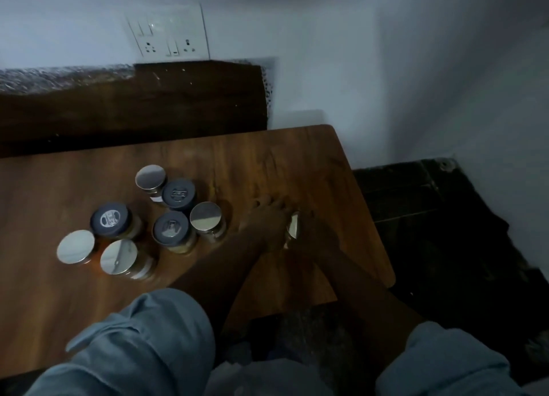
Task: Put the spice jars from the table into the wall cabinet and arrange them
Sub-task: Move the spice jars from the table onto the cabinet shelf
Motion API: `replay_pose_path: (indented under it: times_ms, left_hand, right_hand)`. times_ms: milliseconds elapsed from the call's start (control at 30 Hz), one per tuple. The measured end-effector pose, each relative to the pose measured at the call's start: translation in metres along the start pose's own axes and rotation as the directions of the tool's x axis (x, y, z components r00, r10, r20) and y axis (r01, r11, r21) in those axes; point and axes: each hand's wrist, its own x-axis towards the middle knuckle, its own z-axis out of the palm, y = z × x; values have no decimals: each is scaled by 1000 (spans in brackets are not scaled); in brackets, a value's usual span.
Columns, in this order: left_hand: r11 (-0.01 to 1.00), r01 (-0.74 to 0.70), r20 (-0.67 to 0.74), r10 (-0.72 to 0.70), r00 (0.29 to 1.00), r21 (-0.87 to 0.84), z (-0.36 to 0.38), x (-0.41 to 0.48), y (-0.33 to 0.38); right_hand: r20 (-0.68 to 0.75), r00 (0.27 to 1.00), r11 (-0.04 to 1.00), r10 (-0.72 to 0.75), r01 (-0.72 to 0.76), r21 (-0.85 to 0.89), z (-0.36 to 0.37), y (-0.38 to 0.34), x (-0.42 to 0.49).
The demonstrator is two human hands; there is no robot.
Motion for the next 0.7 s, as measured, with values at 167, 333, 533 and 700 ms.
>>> replay_pose_path:
  times_ms: [167, 333, 533, 700]
  left_hand:
    - [998, -56, 9, 56, 998, -28, -3, 5, -9]
    - [990, -135, -25, 135, 991, -35, -37, 15, -16]
    - [893, -361, -383, 245, 891, -268, -124, 8, -26]
    - [827, -378, -713, -38, 700, -415, -206, -21, -28]
  right_hand:
    - [-99, 994, 998, -52, 56, 43, -3, 4, 2]
    - [-263, 964, 947, 36, 51, 316, -56, -7, -22]
    - [-518, 854, 800, -56, 349, 488, -160, -60, -65]
    - [-696, 717, 535, 35, 575, 620, -215, -121, -89]
